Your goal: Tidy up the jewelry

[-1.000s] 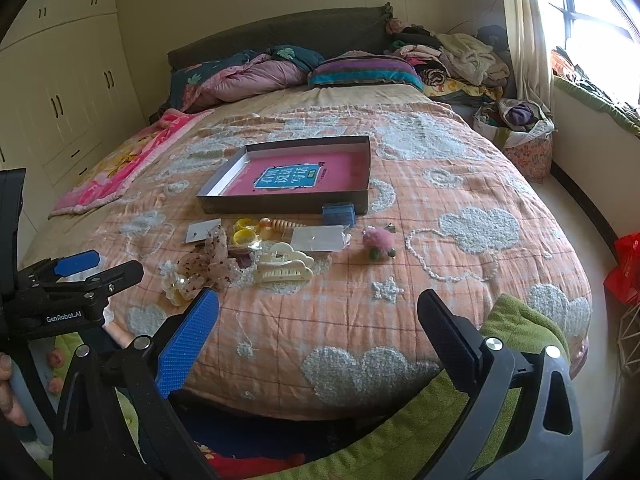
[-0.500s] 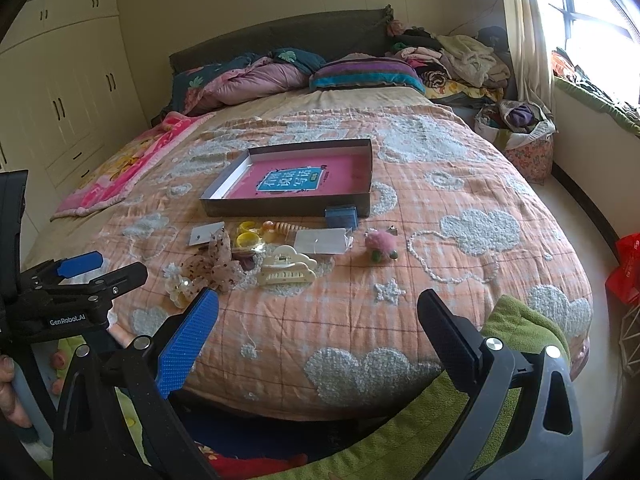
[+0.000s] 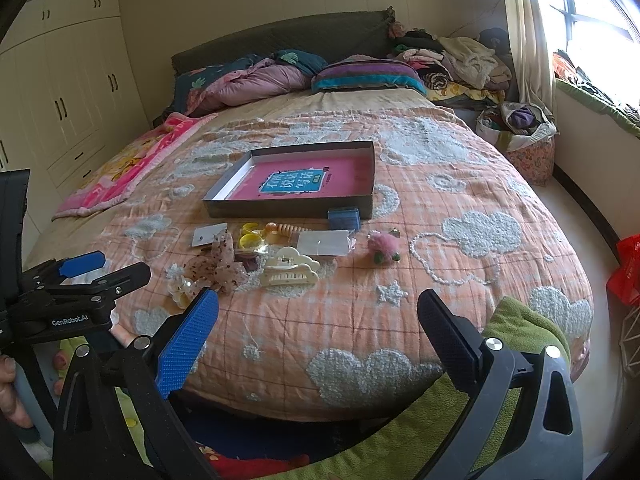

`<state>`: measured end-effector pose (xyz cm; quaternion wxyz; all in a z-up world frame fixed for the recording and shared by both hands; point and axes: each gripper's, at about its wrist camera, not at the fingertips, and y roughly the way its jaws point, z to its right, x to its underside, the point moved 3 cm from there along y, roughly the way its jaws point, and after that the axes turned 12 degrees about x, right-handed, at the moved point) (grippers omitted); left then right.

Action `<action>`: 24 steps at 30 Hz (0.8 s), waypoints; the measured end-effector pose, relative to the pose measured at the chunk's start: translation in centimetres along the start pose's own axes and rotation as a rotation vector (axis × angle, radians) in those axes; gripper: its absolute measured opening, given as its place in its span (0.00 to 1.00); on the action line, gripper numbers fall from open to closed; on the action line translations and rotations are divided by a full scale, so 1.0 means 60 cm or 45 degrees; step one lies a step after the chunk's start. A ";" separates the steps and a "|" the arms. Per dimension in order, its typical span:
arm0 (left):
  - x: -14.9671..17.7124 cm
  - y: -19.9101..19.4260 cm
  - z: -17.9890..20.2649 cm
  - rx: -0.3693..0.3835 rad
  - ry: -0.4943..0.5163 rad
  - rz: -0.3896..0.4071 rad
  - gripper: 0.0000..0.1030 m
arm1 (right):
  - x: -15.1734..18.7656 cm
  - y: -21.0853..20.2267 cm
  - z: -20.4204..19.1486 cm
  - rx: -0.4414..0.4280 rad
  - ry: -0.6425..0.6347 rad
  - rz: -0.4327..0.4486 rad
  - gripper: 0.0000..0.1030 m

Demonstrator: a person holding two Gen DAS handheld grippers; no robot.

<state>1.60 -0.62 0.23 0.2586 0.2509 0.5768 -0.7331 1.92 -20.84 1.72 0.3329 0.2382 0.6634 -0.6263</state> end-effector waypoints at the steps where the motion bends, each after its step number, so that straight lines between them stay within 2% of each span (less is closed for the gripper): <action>1: 0.001 0.000 0.000 0.000 0.000 0.002 0.92 | 0.000 0.000 0.000 -0.001 -0.001 0.000 0.96; 11: -0.009 -0.005 -0.007 -0.008 -0.017 0.016 0.92 | -0.012 0.003 -0.018 -0.028 -0.019 0.001 0.96; 24: -0.003 0.001 -0.083 -0.058 -0.119 0.032 0.92 | -0.037 0.043 -0.045 -0.119 -0.076 -0.018 0.96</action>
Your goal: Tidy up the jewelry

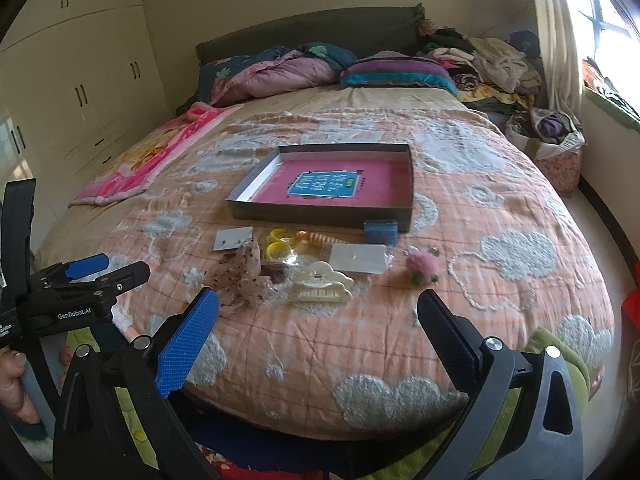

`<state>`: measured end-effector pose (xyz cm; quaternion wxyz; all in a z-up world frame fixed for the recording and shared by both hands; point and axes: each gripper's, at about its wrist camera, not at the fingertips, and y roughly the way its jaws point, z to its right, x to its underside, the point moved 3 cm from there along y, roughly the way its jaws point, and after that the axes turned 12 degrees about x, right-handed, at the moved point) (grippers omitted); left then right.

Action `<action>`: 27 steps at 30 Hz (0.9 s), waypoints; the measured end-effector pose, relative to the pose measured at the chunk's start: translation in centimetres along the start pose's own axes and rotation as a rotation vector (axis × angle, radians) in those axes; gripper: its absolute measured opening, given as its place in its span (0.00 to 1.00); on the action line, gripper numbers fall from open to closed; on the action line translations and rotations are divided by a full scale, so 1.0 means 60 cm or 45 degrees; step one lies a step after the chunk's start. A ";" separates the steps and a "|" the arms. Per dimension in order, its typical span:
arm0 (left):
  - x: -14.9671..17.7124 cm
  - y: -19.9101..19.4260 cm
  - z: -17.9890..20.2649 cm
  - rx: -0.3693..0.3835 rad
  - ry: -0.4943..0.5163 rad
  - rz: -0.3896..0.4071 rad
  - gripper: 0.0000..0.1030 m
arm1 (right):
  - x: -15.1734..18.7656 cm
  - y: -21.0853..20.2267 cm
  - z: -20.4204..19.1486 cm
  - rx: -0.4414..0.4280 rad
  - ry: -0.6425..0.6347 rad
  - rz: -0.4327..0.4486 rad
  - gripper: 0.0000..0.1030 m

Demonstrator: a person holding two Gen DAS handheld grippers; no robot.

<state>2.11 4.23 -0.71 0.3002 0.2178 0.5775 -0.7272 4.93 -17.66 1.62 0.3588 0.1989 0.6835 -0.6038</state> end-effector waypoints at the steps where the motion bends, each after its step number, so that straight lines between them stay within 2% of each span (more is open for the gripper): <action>1: 0.000 0.002 -0.006 -0.005 -0.005 -0.002 0.92 | -0.002 0.005 -0.002 -0.012 -0.001 -0.008 0.96; 5: -0.001 0.015 -0.025 0.004 -0.025 -0.031 0.92 | -0.012 0.030 -0.006 -0.042 0.003 -0.040 0.96; 9: -0.004 0.050 -0.044 0.049 -0.051 -0.108 0.92 | -0.019 0.059 -0.007 -0.056 0.009 -0.070 0.96; 14: -0.012 0.099 -0.043 0.208 -0.043 -0.172 0.92 | -0.019 0.096 -0.009 -0.045 0.014 -0.108 0.96; 23: -0.014 0.190 -0.011 0.413 0.076 -0.335 0.91 | 0.007 0.158 0.024 -0.005 0.074 -0.215 0.96; 27: -0.013 0.226 -0.006 0.399 0.129 -0.407 0.88 | 0.017 0.180 0.040 -0.023 0.110 -0.266 0.96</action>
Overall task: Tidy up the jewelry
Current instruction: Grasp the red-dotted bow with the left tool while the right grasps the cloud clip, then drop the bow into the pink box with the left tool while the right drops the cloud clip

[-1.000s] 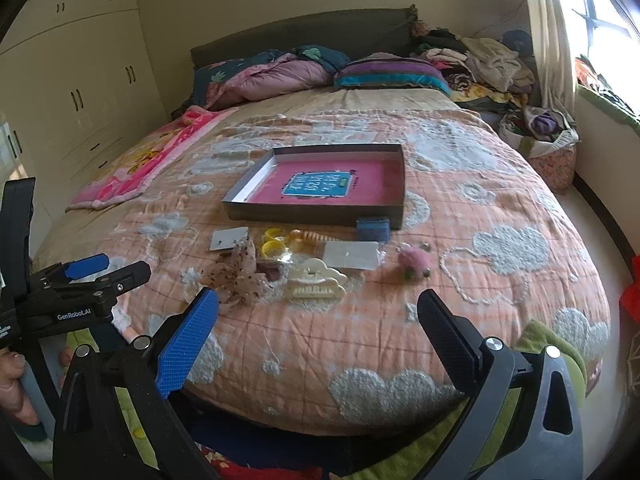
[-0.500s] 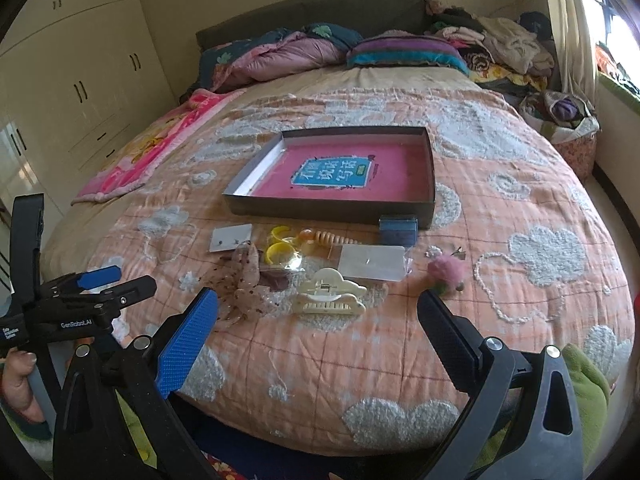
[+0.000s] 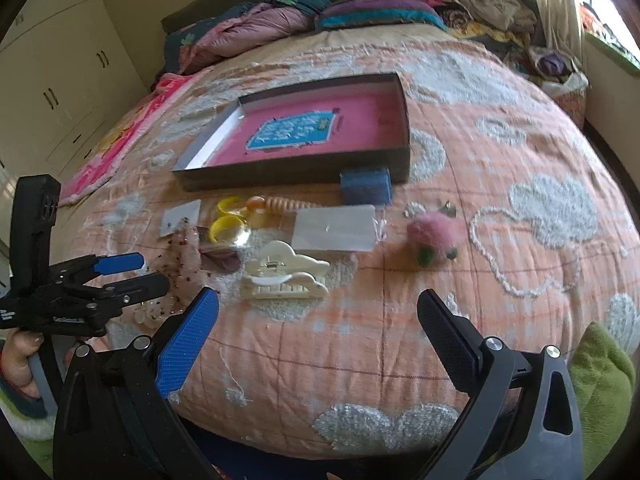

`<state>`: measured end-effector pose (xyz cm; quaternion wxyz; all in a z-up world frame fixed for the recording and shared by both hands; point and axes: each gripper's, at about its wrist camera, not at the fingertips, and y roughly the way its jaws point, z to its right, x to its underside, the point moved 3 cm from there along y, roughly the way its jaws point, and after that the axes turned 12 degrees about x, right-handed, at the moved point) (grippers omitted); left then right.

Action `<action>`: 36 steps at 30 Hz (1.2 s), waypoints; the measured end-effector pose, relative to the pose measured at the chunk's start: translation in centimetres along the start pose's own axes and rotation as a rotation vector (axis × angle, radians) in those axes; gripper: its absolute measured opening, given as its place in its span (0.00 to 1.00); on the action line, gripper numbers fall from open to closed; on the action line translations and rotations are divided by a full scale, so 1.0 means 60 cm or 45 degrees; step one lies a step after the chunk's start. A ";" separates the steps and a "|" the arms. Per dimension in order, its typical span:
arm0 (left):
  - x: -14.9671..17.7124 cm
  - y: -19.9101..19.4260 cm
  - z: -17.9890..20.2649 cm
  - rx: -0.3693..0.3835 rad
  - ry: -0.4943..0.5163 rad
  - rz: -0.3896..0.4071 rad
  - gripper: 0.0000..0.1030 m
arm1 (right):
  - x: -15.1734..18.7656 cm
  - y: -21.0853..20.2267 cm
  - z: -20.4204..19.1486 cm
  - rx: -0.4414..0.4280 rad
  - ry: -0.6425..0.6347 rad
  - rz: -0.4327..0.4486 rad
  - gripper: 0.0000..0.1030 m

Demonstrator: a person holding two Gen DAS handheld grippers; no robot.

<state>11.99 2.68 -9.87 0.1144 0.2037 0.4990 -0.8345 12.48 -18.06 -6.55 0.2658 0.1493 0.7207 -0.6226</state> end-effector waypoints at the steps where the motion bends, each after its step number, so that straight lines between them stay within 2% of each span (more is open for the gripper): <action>1: -0.001 0.007 -0.001 0.004 0.010 -0.015 0.87 | 0.000 0.006 0.002 -0.013 0.008 -0.016 0.96; 3: -0.003 0.020 -0.006 0.017 0.021 -0.040 0.87 | -0.001 0.019 0.004 -0.037 0.023 -0.047 0.96; 8: -0.005 0.031 -0.011 0.053 0.060 -0.087 0.67 | 0.000 0.057 0.002 -0.117 0.066 -0.138 0.96; 10: -0.001 0.033 -0.011 0.082 0.070 -0.096 0.48 | 0.001 0.066 -0.003 -0.115 0.059 -0.156 0.96; 11: -0.001 0.035 -0.011 0.102 0.069 -0.097 0.44 | 0.002 0.069 -0.005 -0.115 0.054 -0.160 0.96; 13: 0.001 0.034 -0.005 0.136 0.079 -0.082 0.25 | 0.003 0.072 -0.011 -0.118 0.042 -0.165 0.96; 16: -0.002 0.021 0.001 0.126 0.106 -0.044 0.12 | 0.003 0.074 -0.023 -0.124 0.015 -0.163 0.96; 19: -0.011 -0.001 0.002 0.134 0.109 0.010 0.07 | 0.002 0.080 -0.039 -0.127 -0.009 -0.161 0.96; 26: -0.033 -0.063 -0.007 0.151 0.084 0.145 0.07 | 0.000 0.108 -0.064 -0.083 -0.025 -0.161 0.95; 30: -0.044 -0.085 -0.016 0.154 0.066 0.199 0.07 | 0.000 0.117 -0.072 -0.024 -0.063 -0.109 0.69; 36: -0.065 -0.096 -0.017 0.147 0.063 0.238 0.07 | 0.004 0.095 -0.066 -0.054 -0.086 -0.050 0.66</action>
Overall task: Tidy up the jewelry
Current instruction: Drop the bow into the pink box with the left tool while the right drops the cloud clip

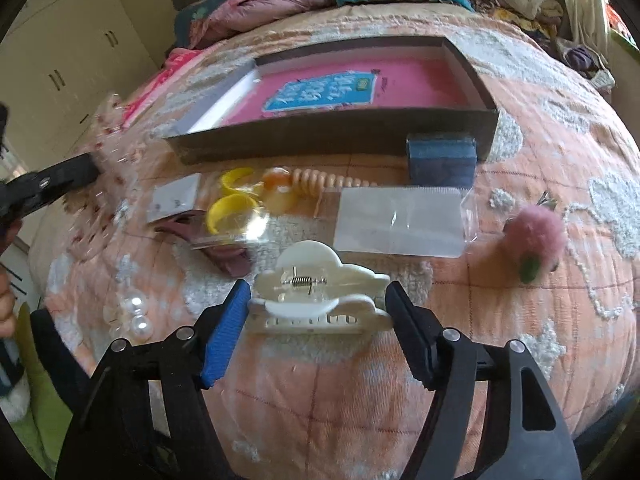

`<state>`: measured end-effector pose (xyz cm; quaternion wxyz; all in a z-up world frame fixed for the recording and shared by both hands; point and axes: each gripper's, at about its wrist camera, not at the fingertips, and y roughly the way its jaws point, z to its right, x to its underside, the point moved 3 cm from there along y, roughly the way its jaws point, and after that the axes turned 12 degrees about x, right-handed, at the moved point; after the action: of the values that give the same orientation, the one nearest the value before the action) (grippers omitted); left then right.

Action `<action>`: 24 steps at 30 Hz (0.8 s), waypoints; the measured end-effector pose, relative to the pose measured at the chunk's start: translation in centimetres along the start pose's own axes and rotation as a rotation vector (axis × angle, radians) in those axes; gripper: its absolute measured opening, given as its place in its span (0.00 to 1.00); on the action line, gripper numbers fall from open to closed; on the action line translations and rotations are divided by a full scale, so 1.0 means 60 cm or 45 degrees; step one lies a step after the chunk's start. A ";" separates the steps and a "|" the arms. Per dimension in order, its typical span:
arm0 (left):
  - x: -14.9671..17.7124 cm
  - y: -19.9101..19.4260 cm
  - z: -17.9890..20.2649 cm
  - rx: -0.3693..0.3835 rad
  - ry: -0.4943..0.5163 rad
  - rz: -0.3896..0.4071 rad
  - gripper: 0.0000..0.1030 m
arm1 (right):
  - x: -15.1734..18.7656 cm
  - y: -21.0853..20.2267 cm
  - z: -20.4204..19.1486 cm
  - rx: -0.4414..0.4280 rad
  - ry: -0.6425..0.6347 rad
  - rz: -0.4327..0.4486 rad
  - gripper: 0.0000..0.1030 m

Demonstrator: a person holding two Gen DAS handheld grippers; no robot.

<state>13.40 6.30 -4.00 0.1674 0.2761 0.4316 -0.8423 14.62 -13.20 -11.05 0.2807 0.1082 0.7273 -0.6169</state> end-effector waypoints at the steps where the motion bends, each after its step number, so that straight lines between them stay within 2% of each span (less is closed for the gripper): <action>1: -0.005 -0.001 0.000 -0.003 0.000 0.006 0.07 | 0.001 -0.009 0.001 -0.008 -0.004 0.009 0.66; 7: -0.032 -0.018 -0.010 -0.019 -0.016 0.059 0.07 | -0.021 -0.075 0.019 -0.083 0.034 0.097 0.66; 13: -0.079 -0.039 -0.016 -0.068 -0.011 0.135 0.08 | -0.083 -0.134 0.050 -0.067 0.048 0.231 0.66; 18: -0.123 -0.044 -0.016 -0.104 0.002 0.183 0.08 | -0.146 -0.148 0.090 -0.032 0.091 0.302 0.66; 24: -0.165 -0.011 -0.036 -0.180 0.013 0.186 0.08 | -0.214 -0.138 0.124 -0.002 0.144 0.353 0.66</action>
<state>21.59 8.89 1.43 0.2450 0.2987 0.4696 -0.7939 23.01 -19.67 2.27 0.3219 0.2422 0.7204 -0.5646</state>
